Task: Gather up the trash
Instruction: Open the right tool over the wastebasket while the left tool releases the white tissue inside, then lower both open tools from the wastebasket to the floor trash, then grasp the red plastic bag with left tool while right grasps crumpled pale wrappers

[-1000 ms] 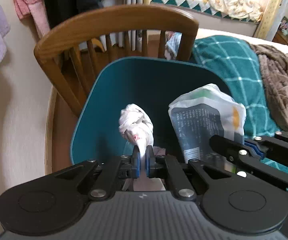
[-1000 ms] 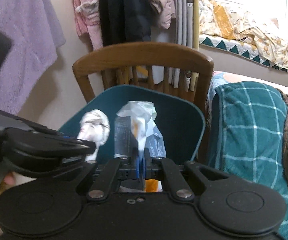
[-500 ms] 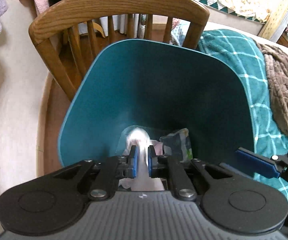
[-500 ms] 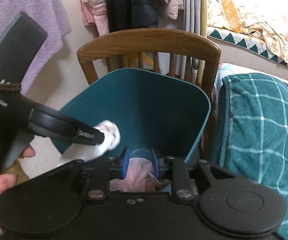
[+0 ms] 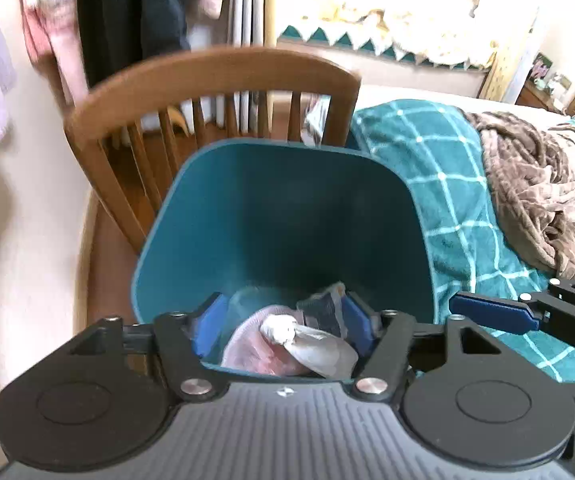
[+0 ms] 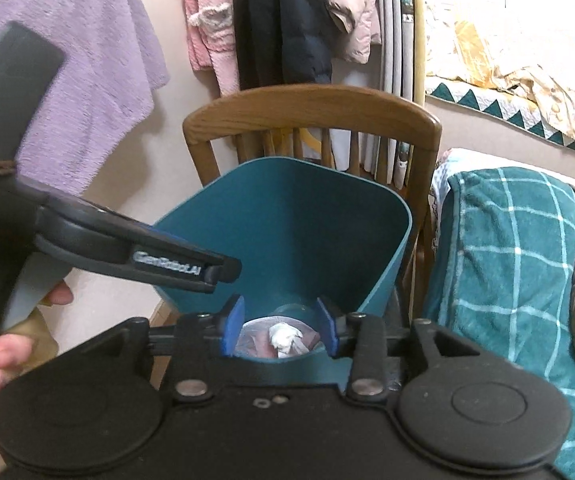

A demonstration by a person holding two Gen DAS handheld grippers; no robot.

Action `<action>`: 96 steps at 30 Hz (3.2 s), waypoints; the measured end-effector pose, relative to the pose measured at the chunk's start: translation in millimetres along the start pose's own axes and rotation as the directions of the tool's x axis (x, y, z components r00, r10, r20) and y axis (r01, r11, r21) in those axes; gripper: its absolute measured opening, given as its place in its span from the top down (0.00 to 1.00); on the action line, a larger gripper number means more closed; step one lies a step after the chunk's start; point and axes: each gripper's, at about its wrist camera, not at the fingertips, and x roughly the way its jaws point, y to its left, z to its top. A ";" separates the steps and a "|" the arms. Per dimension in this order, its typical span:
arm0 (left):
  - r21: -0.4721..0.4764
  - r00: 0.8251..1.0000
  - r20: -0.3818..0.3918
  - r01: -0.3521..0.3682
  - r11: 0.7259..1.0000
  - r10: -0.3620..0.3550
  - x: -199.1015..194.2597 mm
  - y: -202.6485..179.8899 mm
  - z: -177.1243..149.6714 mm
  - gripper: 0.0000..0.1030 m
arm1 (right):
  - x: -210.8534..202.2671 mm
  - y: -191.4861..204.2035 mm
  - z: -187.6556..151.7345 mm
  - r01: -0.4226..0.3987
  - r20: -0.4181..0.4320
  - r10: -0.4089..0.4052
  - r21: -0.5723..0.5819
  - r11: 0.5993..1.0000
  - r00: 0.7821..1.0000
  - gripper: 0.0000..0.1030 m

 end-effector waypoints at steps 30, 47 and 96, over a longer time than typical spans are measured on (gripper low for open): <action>-0.187 0.991 0.111 -0.056 0.981 0.078 -98.7 35.1 -162.1 0.20 | -66.4 29.5 -107.7 -0.110 0.013 0.111 -0.036 0.993 0.994 0.16; -0.290 0.992 0.059 -0.093 0.952 0.115 7.2 145.4 -318.5 0.00 | 51.1 49.4 -267.1 -0.057 -0.066 0.062 0.084 0.995 0.996 0.02; -0.409 0.868 -0.486 -0.329 0.851 0.102 410.2 198.7 -673.4 0.42 | 461.3 29.9 -552.3 -0.031 -0.436 -0.046 -0.168 0.985 0.899 0.47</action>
